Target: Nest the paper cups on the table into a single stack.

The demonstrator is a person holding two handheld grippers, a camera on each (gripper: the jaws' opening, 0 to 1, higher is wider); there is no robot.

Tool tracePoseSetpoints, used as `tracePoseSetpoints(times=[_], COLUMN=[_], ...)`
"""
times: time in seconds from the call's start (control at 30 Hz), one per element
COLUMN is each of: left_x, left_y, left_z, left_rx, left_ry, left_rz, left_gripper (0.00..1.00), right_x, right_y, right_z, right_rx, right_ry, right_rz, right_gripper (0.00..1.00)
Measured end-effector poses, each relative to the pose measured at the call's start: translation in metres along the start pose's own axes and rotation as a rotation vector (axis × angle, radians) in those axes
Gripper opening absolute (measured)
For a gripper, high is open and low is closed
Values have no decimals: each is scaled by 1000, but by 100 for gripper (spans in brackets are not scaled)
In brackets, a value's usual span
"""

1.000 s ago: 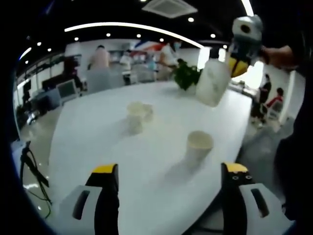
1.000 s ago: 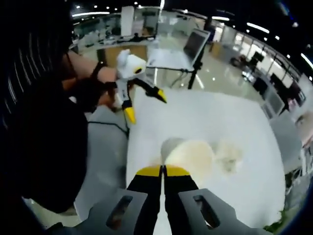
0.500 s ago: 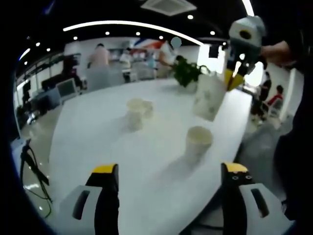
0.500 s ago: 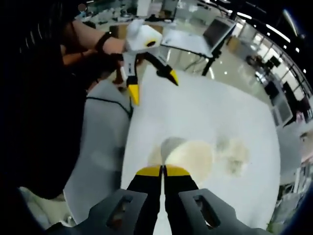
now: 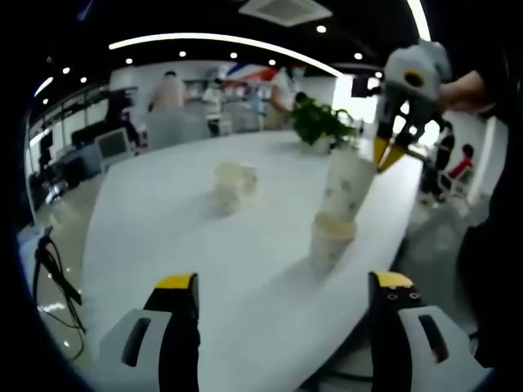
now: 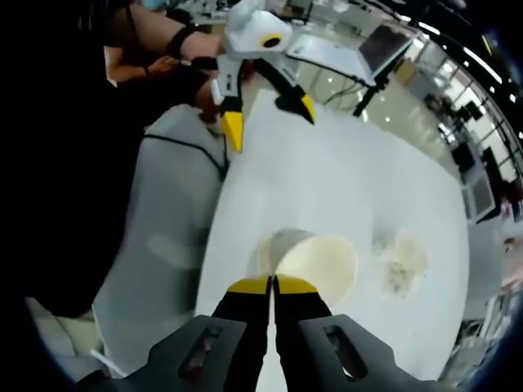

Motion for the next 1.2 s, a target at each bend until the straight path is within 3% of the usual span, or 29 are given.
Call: tracePoseSetpoints(times=[1.2], left_x=[12], left_y=[4], left_z=[-1], left_rx=[16], left_ry=[-23], left_rz=[-12], left_gripper=[81], right_x=[2], right_y=[49], right_z=[-3], right_rx=[-83], right_ry=[-62], right_rz=[-70], right_gripper=[0])
Point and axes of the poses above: the point that each gripper's makers call its tool centre point, and the gripper's own axes: y roughly forward along the fingers, z roughly to its right, x roughly out of its underside, the point moved 6 cm from there along -y, roughly backward along the fingers, and after that the axes turned 7 degrees about -z, right-handed, at the moved point
